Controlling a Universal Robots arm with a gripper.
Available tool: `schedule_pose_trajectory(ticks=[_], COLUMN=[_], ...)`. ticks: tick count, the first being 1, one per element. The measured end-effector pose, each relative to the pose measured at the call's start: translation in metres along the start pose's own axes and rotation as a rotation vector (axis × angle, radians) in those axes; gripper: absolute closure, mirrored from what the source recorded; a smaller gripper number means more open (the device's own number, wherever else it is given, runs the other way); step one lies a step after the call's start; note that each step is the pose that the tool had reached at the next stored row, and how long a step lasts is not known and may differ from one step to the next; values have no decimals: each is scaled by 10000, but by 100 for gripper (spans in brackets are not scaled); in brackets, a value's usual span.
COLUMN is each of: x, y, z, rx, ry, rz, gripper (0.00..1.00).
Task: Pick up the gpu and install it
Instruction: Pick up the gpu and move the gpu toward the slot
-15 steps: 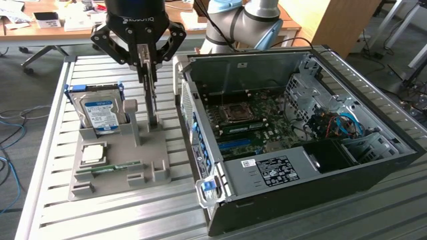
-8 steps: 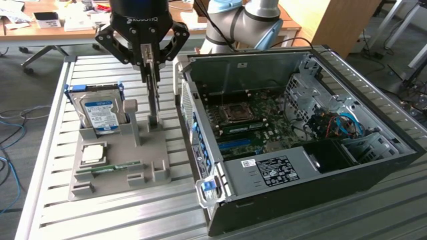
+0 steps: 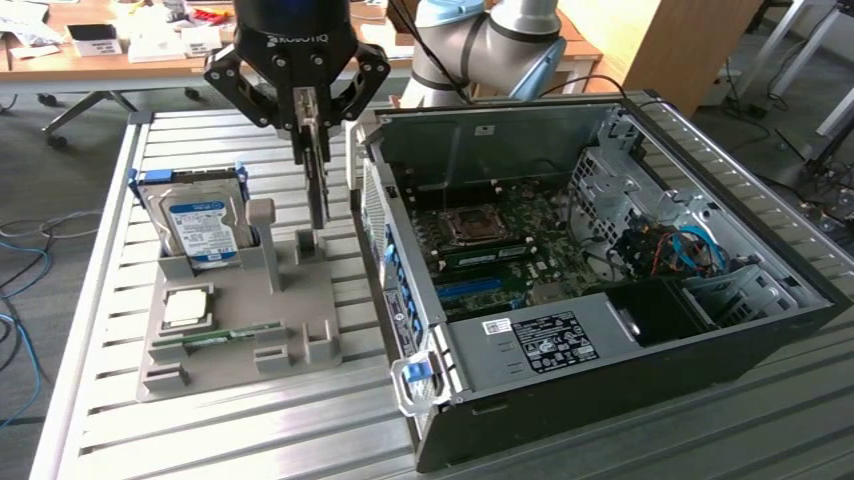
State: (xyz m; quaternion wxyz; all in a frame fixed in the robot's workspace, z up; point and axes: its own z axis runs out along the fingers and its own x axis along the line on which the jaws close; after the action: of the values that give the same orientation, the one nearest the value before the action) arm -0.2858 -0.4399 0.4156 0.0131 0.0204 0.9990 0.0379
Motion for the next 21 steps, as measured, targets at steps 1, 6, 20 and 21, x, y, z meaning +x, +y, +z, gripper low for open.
schedule_pose_trajectory(ticks=[1,6,20,21], x=[-11,-102,-365,-382], y=[0,4,14,15], z=[0,3,10,11], rx=[-1,-14,-43,-44], ry=[0,0,1,2], rz=[0,0,0,0], gripper=[73,73,73,73])
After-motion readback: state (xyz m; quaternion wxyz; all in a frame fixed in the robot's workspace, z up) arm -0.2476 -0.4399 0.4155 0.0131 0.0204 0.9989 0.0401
